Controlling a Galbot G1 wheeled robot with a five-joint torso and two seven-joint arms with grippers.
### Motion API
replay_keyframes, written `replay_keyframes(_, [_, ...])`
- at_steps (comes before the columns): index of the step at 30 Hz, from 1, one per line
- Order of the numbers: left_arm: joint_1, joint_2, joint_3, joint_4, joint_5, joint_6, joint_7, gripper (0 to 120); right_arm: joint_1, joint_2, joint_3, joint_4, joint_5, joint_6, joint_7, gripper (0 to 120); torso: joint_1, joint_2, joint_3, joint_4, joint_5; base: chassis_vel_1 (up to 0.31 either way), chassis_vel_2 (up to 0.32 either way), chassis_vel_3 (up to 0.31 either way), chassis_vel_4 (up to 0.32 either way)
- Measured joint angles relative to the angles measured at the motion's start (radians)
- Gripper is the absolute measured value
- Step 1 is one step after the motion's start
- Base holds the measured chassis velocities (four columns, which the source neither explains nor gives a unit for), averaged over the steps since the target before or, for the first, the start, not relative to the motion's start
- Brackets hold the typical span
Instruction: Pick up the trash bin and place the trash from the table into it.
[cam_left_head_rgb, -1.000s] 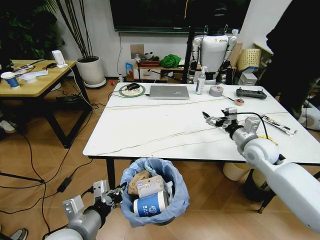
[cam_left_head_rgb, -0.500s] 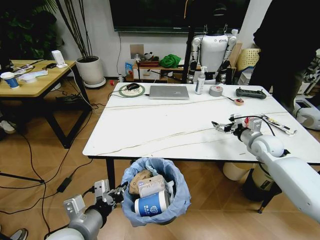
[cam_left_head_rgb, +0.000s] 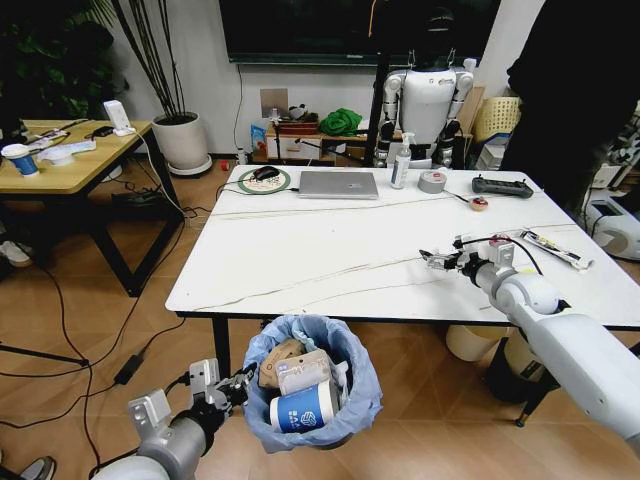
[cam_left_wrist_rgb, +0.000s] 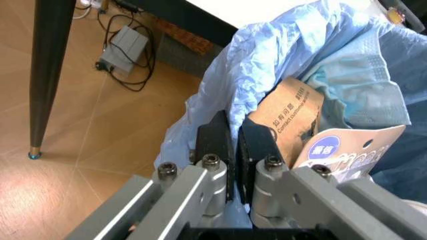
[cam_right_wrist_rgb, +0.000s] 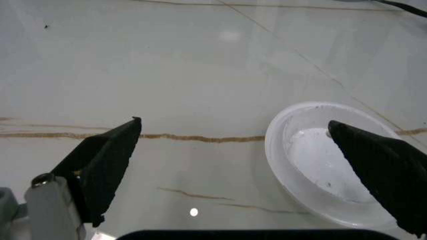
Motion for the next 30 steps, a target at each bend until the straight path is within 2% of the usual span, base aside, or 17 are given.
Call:
replay_keyframes(3, [0.001,0.000,0.001,0.000,0.000,0.000,0.000,0,0.004,0.005,-0.007,-0.019,-0.005,0.002,-0.006,100,0.000,0.000,0.000,0.0000,0.0002,0.000,0.000,0.000,0.000])
replay_keyframes(9, [0.001,-0.001,0.001,0.000,0.000,0.000,0.001,0,0.017,0.013,-0.020,-0.058,-0.012,0.006,-0.008,83,0.000,0.000,0.000,0.0002,0.0002,0.000,0.000,0.000,0.000])
replay_keyframes(14, [-0.002,-0.002,0.002,0.001,-0.002,0.000,0.001,0,0.025,0.015,-0.022,-0.083,-0.012,0.006,-0.010,59,0.000,0.000,0.000,0.0000,0.0000,0.000,0.000,0.000,0.000])
replay_keyframes(16, [-0.004,-0.002,0.003,0.003,-0.002,0.000,0.001,0,0.027,0.016,-0.023,-0.087,-0.012,0.006,-0.010,56,0.000,0.000,0.000,0.0000,0.0000,0.000,0.000,0.000,0.000])
replay_keyframes(20, [-0.010,-0.003,0.006,0.006,-0.003,0.000,0.001,0,0.030,0.018,-0.026,-0.095,-0.011,0.010,-0.009,38,0.000,0.000,0.000,0.0000,0.0000,0.000,0.000,0.000,0.000])
replay_keyframes(22, [-0.010,-0.003,0.006,0.007,-0.003,0.000,0.001,0,0.030,0.018,-0.026,-0.096,-0.012,0.011,-0.009,34,0.000,0.000,0.000,0.0000,0.0000,0.000,0.000,0.000,0.000])
replay_keyframes(28, [-0.011,-0.003,0.006,0.010,-0.004,0.000,0.001,0,0.031,0.015,-0.030,-0.097,-0.012,0.014,-0.012,8,0.000,0.000,0.000,0.0001,0.0001,0.000,0.000,0.000,0.000])
replay_keyframes(30, [-0.012,-0.003,0.006,0.010,-0.005,0.000,0.001,0,0.033,0.013,-0.032,-0.096,-0.011,0.014,-0.013,5,0.000,0.000,0.000,0.0000,0.0001,0.000,0.000,0.000,0.000])
